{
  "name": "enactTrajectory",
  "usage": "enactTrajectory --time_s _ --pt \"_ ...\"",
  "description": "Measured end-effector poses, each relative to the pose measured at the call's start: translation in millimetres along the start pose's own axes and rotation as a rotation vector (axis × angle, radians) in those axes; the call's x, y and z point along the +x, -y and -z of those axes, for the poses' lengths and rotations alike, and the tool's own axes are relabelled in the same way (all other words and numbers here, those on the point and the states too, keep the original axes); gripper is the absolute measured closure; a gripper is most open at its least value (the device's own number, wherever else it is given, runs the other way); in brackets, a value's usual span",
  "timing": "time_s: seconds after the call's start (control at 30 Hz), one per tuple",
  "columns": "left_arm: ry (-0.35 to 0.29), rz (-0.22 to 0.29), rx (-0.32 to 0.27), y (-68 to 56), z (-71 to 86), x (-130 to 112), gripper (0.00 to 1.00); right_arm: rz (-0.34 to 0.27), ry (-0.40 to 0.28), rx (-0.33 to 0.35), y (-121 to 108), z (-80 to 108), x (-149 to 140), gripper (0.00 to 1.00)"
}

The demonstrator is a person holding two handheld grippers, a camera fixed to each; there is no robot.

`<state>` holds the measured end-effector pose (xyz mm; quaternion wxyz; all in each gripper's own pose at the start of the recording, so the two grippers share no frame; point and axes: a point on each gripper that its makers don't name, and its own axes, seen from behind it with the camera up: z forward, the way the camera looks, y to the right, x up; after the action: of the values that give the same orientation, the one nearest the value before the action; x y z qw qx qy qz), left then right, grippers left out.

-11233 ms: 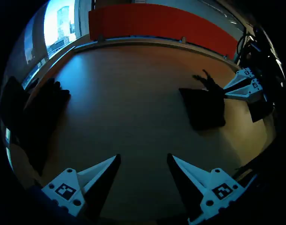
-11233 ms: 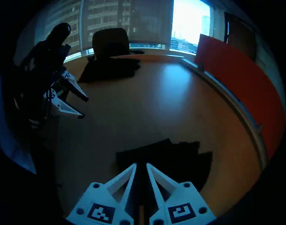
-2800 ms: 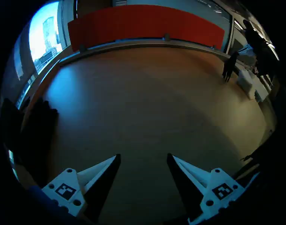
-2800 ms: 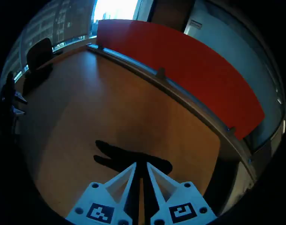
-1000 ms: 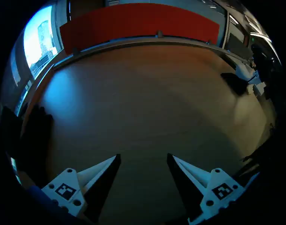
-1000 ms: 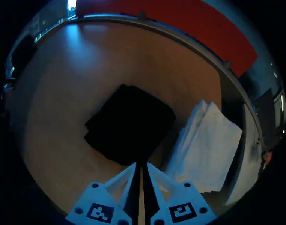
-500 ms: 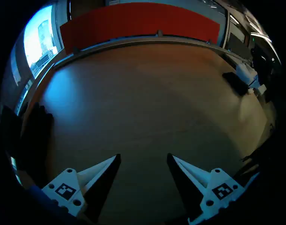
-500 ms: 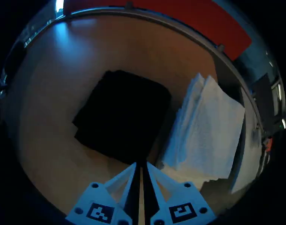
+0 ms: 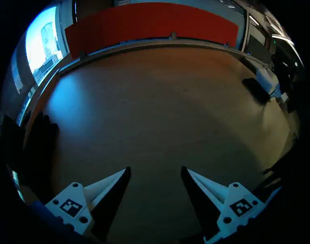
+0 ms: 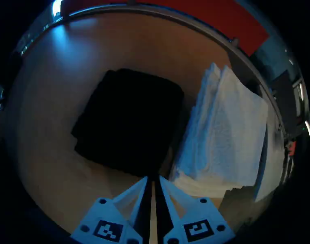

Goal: Fold towel

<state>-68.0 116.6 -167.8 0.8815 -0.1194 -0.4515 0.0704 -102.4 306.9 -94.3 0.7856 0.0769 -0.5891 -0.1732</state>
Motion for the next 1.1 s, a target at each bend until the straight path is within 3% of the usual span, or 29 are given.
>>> enactTrajectory --time_s 0.47,0.67,0.93,1.1 --pt "0.001 -0.004 -0.003 -2.4 -1.2 2.2 0.09 -0.02 -0.005 0.01 1.8 1.1 -0.1 0.92" --pt "-0.002 -0.005 -0.004 -2.6 -1.2 3.3 0.09 -0.018 -0.021 0.011 3.4 5.1 1.5 0.75" --pt "-0.006 -0.005 -0.008 -4.3 -1.8 4.7 0.09 -0.012 -0.059 0.027 8.6 13.5 8.2 0.42" --pt "-0.011 -0.006 -0.012 -6.3 -2.2 5.8 0.09 -0.008 -0.076 0.04 13.1 17.8 12.0 0.3"
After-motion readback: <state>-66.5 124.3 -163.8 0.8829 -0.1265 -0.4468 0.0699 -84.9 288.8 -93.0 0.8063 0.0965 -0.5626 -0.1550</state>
